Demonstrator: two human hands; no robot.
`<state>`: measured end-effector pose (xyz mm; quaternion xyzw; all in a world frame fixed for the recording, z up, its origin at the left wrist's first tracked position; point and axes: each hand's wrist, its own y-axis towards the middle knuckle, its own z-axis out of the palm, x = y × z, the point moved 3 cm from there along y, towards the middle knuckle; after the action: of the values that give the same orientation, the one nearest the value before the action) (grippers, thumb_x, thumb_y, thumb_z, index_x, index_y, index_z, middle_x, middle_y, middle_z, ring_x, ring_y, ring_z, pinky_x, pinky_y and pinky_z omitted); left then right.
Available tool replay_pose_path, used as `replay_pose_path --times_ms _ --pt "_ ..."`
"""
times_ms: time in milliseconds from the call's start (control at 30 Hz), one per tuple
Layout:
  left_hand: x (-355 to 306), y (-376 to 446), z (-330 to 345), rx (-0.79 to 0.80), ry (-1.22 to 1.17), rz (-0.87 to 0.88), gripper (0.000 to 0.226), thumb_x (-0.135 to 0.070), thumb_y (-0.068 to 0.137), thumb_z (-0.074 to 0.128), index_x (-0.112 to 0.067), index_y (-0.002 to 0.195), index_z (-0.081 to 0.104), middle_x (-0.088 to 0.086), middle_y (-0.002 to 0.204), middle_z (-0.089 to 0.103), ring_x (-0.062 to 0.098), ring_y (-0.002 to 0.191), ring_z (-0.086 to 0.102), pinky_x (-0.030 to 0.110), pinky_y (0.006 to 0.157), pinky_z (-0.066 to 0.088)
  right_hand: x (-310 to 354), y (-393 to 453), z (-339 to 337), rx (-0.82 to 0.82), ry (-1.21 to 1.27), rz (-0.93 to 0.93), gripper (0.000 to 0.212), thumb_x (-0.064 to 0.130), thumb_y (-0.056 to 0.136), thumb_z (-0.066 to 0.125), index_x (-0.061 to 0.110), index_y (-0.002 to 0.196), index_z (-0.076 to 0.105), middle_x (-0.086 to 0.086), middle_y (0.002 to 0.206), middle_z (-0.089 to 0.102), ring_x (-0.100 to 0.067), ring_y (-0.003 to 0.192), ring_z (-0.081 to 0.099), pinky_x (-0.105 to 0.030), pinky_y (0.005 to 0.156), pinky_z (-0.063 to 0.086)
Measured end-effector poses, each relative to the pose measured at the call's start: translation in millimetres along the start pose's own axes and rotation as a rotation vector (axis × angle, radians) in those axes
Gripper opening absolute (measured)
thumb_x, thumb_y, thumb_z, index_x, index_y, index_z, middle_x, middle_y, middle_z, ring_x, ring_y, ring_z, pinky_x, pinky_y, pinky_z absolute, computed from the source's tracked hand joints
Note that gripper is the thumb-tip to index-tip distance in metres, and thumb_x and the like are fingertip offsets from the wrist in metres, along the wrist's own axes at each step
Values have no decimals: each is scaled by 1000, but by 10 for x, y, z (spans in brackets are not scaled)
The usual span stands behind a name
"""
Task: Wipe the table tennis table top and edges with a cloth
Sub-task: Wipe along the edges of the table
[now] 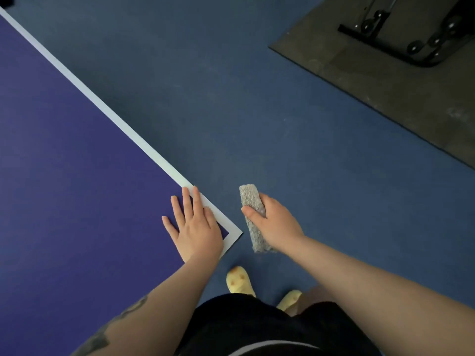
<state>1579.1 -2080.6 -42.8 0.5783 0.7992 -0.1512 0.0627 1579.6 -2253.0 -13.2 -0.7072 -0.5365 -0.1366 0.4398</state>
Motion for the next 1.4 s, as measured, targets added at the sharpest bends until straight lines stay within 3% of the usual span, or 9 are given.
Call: replay_pose_path --times_ms 167,333,533,767,1000,1100,1233,1400 --pt "17 47 21 -30 9 -79 57 -35 103 14 -26 155 -6 -9 163 -11 10 148 -17 43 121 -10 32 182 128 133 22 -43 35 59 95 47 36 120 54 10 112 59 -12 101 59 -37 84 50" --pt "49 9 16 -64 39 -201 56 -37 103 17 -30 155 -1 -10 162 -12 11 148 -17 44 118 -17 43 261 358 333 0 -116 41 60 96 45 38 130 50 10 121 58 -13 110 58 -42 92 49" --pt "35 30 16 -88 43 -250 54 -35 103 21 -32 153 -1 -10 163 -1 8 148 -14 48 120 -10 -14 254 533 476 -15 -137 47 56 100 39 31 138 46 6 131 57 -17 121 53 -38 99 45" --pt "36 46 56 -149 55 -246 62 -42 96 9 -27 155 19 -10 162 11 10 150 0 49 121 -2 340 643 761 536 199 -75 49 46 104 37 27 149 36 3 144 51 -20 130 50 -34 106 38" --pt "29 30 53 -121 75 -237 61 -41 96 7 -29 155 13 -14 159 0 9 150 -5 48 121 -5 45 375 727 571 236 -49 49 49 104 34 34 151 30 13 141 51 -11 126 52 -29 104 41" --pt "43 40 63 -129 90 -244 60 -40 97 10 -28 155 16 -11 162 7 10 150 -2 49 121 -2 196 605 831 576 278 -64 49 48 103 38 33 150 33 10 142 52 -14 129 51 -38 111 39" --pt "52 31 72 -143 81 -265 59 -42 98 12 -28 154 21 -8 162 15 11 150 3 51 121 1 387 792 925 547 341 -68 47 43 104 40 28 148 38 7 140 54 -13 128 51 -36 111 38" --pt "65 12 62 -121 92 -365 66 -49 92 13 -30 156 11 -6 164 4 15 150 -9 54 118 -8 131 493 771 588 304 -78 43 45 104 37 35 146 35 13 136 54 -6 123 53 -32 109 40"
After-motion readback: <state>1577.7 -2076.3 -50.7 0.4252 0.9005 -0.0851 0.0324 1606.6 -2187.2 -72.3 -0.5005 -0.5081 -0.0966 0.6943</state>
